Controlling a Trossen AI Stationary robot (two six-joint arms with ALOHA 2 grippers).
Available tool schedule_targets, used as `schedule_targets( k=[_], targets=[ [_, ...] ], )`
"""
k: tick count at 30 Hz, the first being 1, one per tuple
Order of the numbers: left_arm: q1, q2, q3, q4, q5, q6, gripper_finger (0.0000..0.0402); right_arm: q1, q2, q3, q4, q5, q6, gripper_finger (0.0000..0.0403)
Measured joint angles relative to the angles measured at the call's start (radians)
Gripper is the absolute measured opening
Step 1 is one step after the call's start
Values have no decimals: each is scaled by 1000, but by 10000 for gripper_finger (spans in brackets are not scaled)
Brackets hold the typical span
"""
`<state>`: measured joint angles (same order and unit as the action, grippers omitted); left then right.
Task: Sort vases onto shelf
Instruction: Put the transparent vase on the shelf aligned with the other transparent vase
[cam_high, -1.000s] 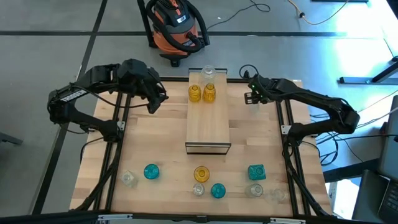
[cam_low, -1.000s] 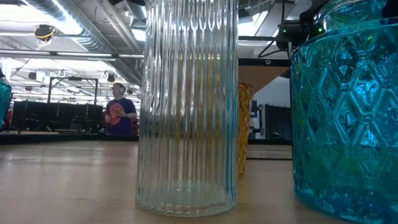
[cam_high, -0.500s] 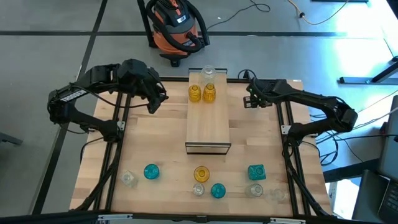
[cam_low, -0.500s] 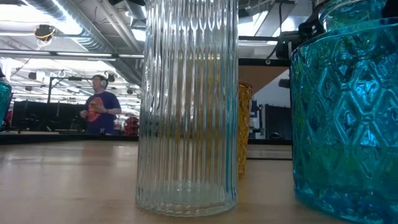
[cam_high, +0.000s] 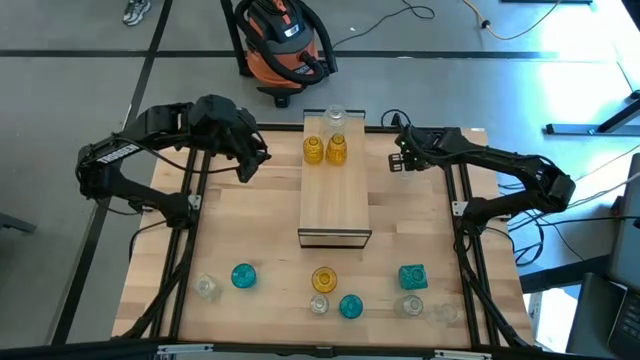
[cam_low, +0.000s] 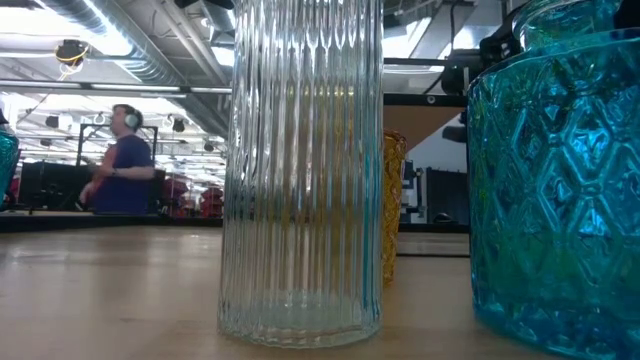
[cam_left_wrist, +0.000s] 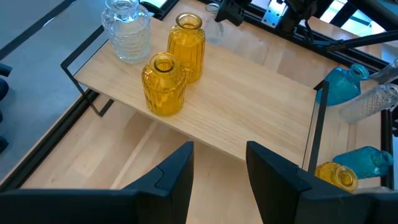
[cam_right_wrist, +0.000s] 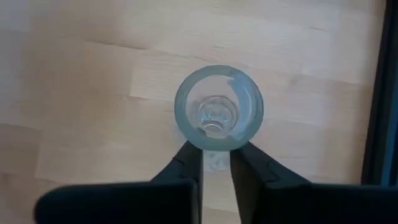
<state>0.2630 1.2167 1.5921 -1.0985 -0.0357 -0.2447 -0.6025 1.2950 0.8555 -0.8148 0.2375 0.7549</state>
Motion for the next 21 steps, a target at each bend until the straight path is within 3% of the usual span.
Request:
schedule_targets(
  k=[5, 21],
  targets=[
    [0, 0, 0, 0, -6, 1, 139, 0, -1, 0, -1, -3, -2, 1],
    [20, 0, 0, 0, -8, 11, 139, 0, -1, 0, -2, -29, 2, 25]
  ],
)
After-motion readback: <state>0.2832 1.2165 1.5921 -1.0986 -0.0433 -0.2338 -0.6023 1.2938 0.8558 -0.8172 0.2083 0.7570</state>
